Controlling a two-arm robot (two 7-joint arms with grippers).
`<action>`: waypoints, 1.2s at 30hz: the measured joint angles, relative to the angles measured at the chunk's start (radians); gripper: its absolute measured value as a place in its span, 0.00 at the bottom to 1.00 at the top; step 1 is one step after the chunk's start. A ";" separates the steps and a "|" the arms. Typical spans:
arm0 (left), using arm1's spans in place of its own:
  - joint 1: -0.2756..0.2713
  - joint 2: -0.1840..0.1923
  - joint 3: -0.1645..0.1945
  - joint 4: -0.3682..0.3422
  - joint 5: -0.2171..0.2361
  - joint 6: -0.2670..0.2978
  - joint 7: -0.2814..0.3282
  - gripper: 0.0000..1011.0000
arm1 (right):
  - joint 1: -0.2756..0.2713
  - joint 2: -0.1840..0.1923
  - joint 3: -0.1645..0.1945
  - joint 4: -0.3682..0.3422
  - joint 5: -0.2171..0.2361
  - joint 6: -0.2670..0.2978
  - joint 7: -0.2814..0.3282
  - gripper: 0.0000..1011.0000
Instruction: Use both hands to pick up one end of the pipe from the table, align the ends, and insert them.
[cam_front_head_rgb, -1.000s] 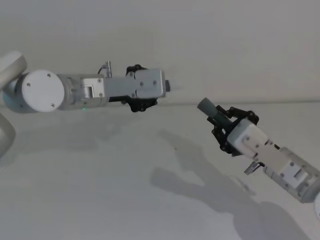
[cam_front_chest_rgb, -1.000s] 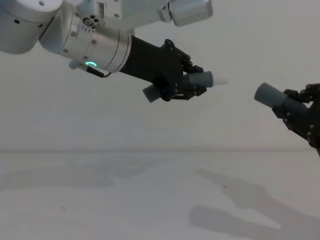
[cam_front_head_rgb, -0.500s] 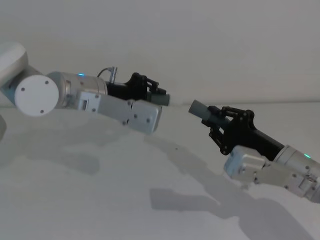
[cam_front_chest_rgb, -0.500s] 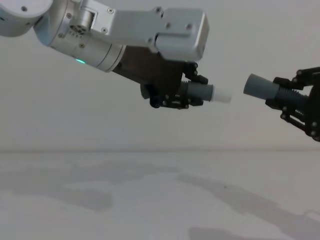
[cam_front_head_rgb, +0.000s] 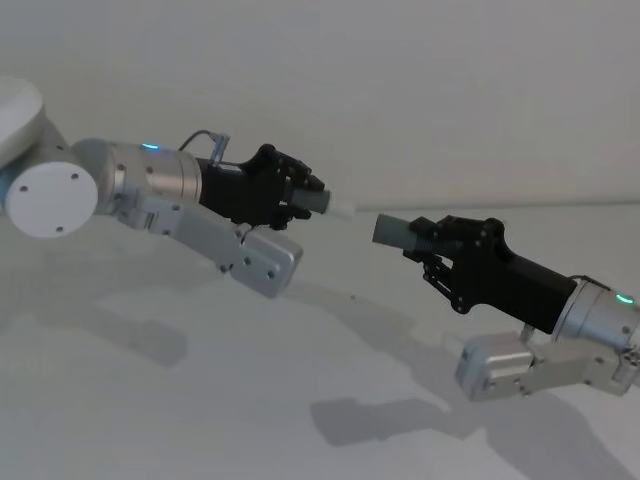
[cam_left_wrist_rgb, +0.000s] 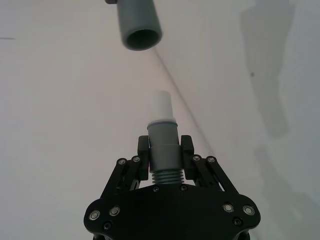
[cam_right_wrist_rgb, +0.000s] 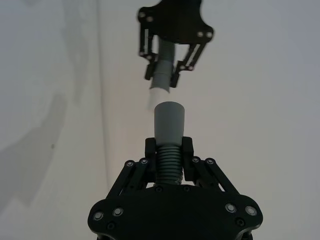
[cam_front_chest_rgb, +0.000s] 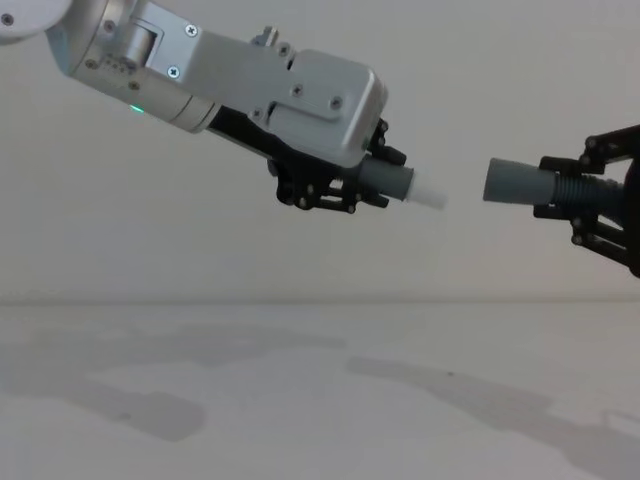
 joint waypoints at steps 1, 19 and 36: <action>0.000 0.002 0.000 -0.003 0.005 -0.003 0.006 0.35 | 0.003 0.003 -0.002 0.000 -0.008 -0.003 0.001 0.26; 0.050 0.016 -0.057 -0.044 0.034 -0.069 0.172 0.35 | 0.071 0.031 -0.031 0.004 -0.081 -0.023 0.070 0.26; 0.137 0.044 -0.105 -0.088 -0.067 -0.089 0.217 0.35 | 0.091 0.007 0.002 0.009 -0.028 0.019 0.083 0.26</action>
